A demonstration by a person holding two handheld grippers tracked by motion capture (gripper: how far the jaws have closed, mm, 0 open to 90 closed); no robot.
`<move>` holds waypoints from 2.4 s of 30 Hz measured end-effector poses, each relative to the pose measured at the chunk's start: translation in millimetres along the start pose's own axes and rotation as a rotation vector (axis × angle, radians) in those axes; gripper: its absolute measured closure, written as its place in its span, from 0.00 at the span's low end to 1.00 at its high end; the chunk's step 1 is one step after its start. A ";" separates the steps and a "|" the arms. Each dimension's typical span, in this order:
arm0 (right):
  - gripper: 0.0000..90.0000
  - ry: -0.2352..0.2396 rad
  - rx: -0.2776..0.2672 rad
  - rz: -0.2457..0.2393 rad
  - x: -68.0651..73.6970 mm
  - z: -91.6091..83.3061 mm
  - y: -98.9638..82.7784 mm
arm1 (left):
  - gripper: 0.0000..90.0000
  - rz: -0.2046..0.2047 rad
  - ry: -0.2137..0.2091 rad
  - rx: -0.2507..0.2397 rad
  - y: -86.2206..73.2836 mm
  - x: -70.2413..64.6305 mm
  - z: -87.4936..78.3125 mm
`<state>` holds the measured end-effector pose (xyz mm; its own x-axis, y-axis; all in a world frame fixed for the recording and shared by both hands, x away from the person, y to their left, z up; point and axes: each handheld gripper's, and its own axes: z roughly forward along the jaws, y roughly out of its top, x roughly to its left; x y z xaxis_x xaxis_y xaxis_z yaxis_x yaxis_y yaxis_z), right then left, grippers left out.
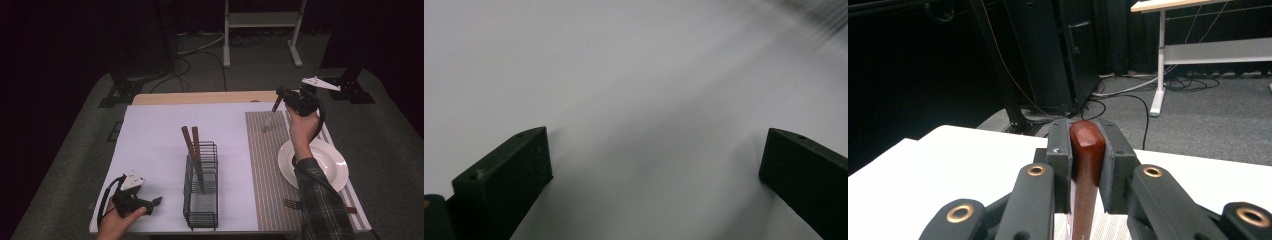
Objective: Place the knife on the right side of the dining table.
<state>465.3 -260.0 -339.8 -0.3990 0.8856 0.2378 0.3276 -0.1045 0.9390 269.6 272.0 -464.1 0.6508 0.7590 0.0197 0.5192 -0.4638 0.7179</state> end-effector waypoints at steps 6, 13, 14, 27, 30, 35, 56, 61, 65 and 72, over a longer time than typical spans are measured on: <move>0.86 -0.004 0.000 0.005 -1.6 0.0 -3.0 | 0.00 0.000 0.000 0.000 0.0 0.0 0.0; 0.85 -0.012 0.001 0.002 -4.7 -3.7 -4.0 | 0.00 0.000 0.000 0.000 0.0 0.0 0.0; 0.85 -0.018 0.004 0.007 -6.6 -5.5 -4.1 | 0.00 0.000 0.000 0.000 0.0 0.0 0.0; 0.80 -0.071 0.033 0.027 -24.2 -19.8 -8.9 | 0.00 0.000 0.000 0.000 0.0 0.0 0.0; 0.80 -0.080 0.037 0.029 -26.9 -21.5 -10.0 | 0.00 0.000 0.000 0.001 0.0 0.0 0.0; 0.79 -0.094 0.049 0.032 -32.8 -25.4 -11.9 | 0.00 0.000 0.000 0.001 0.0 0.0 0.0; 0.65 -0.102 0.078 0.091 -54.8 -31.7 -19.8 | 0.00 0.000 0.000 0.001 0.0 0.1 0.0; 0.60 -0.088 0.082 0.125 -61.7 -32.5 -23.8 | 0.00 0.000 0.000 0.001 0.1 0.0 0.0; 0.59 -0.089 0.086 0.135 -65.3 -33.4 -25.4 | 0.00 0.000 0.000 0.001 0.0 0.1 0.0; 0.58 -0.103 0.100 0.142 -73.0 -36.1 -28.6 | 0.00 -0.001 0.000 0.001 0.1 0.1 0.0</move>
<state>454.2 -338.0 -375.1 -0.2551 0.9071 0.3348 0.4599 -0.1907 0.8672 269.7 272.0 -464.1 0.6507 0.7591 0.0188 0.5200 -0.4635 0.7174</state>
